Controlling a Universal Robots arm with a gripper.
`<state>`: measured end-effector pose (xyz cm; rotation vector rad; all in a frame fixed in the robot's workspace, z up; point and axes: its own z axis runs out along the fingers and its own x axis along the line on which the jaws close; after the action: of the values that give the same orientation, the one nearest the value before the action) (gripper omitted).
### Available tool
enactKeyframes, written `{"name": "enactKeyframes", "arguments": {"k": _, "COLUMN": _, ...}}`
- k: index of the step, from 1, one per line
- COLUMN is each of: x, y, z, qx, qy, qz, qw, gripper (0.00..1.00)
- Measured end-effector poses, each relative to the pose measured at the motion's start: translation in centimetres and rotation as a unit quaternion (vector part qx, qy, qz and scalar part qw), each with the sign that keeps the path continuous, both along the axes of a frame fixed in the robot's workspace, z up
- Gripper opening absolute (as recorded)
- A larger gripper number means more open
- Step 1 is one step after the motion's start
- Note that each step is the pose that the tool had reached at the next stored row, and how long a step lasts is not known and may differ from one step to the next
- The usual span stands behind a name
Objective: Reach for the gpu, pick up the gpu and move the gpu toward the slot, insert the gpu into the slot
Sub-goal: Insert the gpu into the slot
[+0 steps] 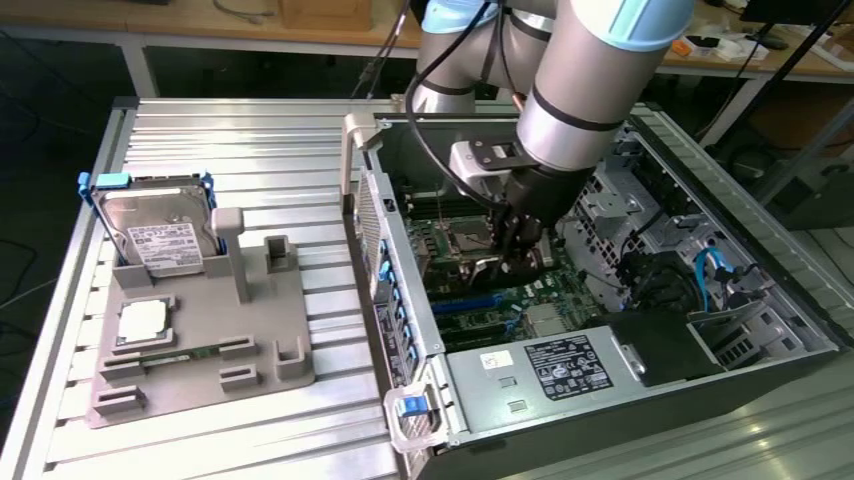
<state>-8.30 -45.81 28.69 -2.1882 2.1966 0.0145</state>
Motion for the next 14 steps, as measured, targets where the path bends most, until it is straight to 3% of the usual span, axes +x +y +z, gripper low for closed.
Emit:
{"name": "enactKeyframes", "arguments": {"k": 4, "x": 0.0, "y": -0.07, "z": -0.34, "qx": 0.0, "qy": 0.0106, "qz": 0.0, "qw": 0.9999, "gripper": 0.27}}
{"name": "enactKeyframes", "arguments": {"k": 7, "x": 0.0, "y": -0.16, "z": -0.52, "qx": -0.0001, "qy": 0.0158, "qz": 0.0, "qw": 0.9999, "gripper": 0.27}}
{"name": "enactKeyframes", "arguments": {"k": 10, "x": 0.0, "y": -0.37, "z": -0.72, "qx": 0.0, "qy": 0.0188, "qz": 0.0, "qw": 0.9998, "gripper": 0.27}}
{"name": "enactKeyframes", "arguments": {"k": 14, "x": 0.0, "y": -0.4, "z": -0.77, "qx": 0.0, "qy": 0.0191, "qz": 0.0, "qw": 0.9998, "gripper": 0.27}}
